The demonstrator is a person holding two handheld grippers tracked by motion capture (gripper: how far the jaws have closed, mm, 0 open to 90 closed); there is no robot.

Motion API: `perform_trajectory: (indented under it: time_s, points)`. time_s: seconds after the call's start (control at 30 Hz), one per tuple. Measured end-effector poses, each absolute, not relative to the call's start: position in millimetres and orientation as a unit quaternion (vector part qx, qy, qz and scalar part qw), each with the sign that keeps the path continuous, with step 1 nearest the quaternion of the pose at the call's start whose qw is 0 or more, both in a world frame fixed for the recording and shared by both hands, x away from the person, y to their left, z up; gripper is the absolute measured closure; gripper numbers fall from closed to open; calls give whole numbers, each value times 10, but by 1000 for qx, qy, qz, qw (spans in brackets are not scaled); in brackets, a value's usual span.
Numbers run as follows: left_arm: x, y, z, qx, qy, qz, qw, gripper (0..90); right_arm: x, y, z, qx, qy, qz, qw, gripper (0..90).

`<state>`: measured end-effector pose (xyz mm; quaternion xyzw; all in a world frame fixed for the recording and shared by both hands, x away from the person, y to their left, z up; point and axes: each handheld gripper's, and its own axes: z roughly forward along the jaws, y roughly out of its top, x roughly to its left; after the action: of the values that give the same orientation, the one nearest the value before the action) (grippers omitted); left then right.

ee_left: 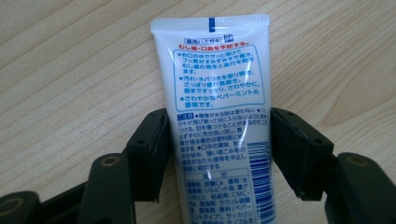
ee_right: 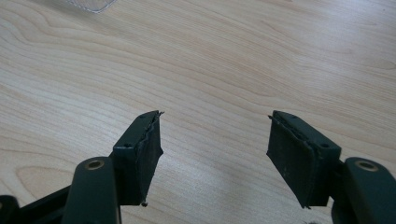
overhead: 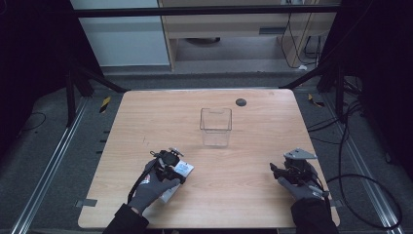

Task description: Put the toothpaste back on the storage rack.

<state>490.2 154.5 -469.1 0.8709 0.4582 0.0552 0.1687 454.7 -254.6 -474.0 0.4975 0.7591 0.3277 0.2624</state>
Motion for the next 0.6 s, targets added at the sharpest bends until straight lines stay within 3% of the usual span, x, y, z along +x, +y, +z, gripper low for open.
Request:
perform_trajectory:
  time_s: [0.2, 0.37, 0.6]
  points:
    - [4884, 1554, -4666, 876, 449, 54, 171, 470, 4546, -2549, -4736, 498, 759, 328, 262, 346]
    - [4870, 1601, -4605, 876, 445, 42, 181, 618, 4549, -2547, -4739, 500, 759, 327, 259, 346]
    - [4836, 1604, -4570, 881, 434, 46, 181, 694, 4548, -2554, -4736, 499, 760, 327, 259, 348]
